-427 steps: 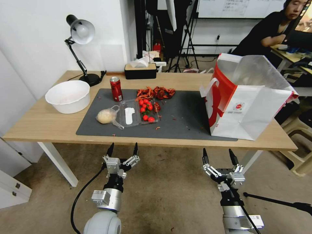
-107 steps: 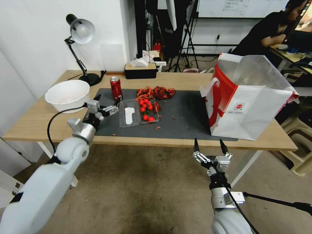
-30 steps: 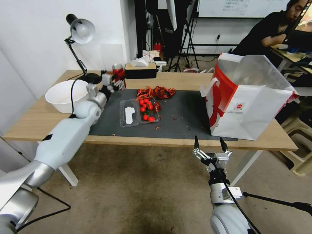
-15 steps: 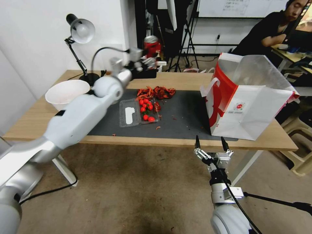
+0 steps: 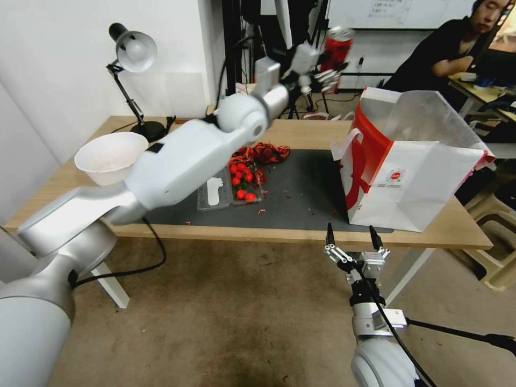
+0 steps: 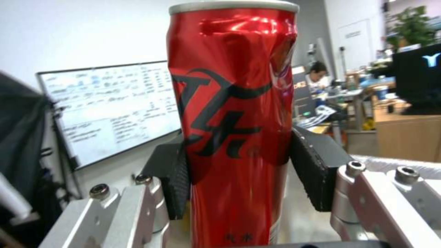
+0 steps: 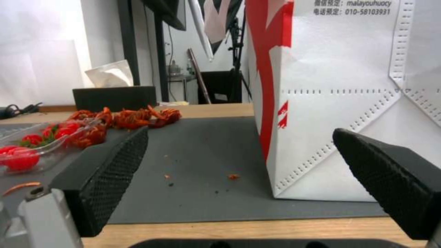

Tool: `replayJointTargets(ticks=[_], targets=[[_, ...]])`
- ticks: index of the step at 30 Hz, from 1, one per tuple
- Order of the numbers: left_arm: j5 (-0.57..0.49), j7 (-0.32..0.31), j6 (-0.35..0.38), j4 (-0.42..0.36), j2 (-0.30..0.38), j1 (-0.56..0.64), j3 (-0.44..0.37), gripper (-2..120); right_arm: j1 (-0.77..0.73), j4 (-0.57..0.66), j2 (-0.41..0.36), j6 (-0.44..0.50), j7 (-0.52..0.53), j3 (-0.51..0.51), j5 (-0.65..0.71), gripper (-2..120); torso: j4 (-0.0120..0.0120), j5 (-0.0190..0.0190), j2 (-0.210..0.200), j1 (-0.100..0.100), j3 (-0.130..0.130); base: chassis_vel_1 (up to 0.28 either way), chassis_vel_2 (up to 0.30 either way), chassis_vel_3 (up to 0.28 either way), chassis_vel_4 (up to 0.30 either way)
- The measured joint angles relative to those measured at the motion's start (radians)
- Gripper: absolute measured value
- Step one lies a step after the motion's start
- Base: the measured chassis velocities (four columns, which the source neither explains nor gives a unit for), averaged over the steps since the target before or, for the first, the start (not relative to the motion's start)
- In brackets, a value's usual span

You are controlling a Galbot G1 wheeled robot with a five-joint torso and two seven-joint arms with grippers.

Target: Pick up the trash from the table and place it into the takeout bag.

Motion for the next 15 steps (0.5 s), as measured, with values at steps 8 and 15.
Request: replayJointTargets(ticks=[8,15], targets=[[-0.006,-0.003,0.005,0.008,-0.051,-0.029,0.028,51,0.000,0.000,0.001,0.000,0.003,0.002,0.002,100,0.0001,-0.0001,0.000,0.000,0.000,0.000,0.000,0.000,0.000],[-0.015,-0.008,0.012,0.012,-0.110,-0.048,0.046,51,-0.001,0.000,0.000,0.001,0.005,0.007,0.003,100,0.0000,-0.0001,0.000,0.000,0.000,0.000,0.000,0.000,0.000]])
